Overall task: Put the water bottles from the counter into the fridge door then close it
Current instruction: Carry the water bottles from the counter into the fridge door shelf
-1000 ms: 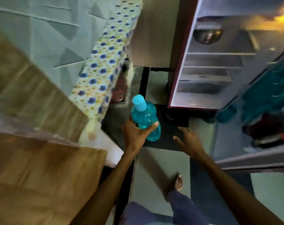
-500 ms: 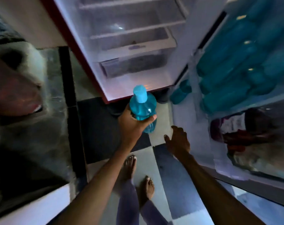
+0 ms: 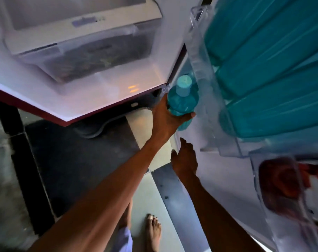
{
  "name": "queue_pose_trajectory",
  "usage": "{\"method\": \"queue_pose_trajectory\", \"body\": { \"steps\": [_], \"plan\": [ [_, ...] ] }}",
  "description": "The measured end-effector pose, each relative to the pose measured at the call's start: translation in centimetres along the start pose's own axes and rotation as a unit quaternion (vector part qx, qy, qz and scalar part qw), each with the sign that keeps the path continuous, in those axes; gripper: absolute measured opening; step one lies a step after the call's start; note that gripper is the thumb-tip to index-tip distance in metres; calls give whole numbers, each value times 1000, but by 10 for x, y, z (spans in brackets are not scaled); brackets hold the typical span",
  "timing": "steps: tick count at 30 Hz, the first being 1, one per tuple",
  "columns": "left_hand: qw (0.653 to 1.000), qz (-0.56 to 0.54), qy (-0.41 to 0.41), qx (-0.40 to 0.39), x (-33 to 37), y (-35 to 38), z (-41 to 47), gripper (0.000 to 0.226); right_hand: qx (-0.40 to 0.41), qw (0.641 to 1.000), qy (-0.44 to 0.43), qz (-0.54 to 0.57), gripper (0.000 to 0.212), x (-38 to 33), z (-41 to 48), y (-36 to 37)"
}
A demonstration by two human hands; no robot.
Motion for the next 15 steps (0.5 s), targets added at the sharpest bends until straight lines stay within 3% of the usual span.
{"method": "queue_pose_trajectory", "body": {
  "steps": [15],
  "plan": [
    [994,98,39,-14,-47,52,30,81,27,997,-70,-14,33,46,21,-6]
  ]
}}
Point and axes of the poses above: each hand's wrist, its own z-axis towards the middle knuckle, its own y-axis out of the palm, x = y × z, the point moved 2 cm from there along z, towards the middle knuckle, and after that the axes turned 12 degrees about -y, right-handed, at the moved point
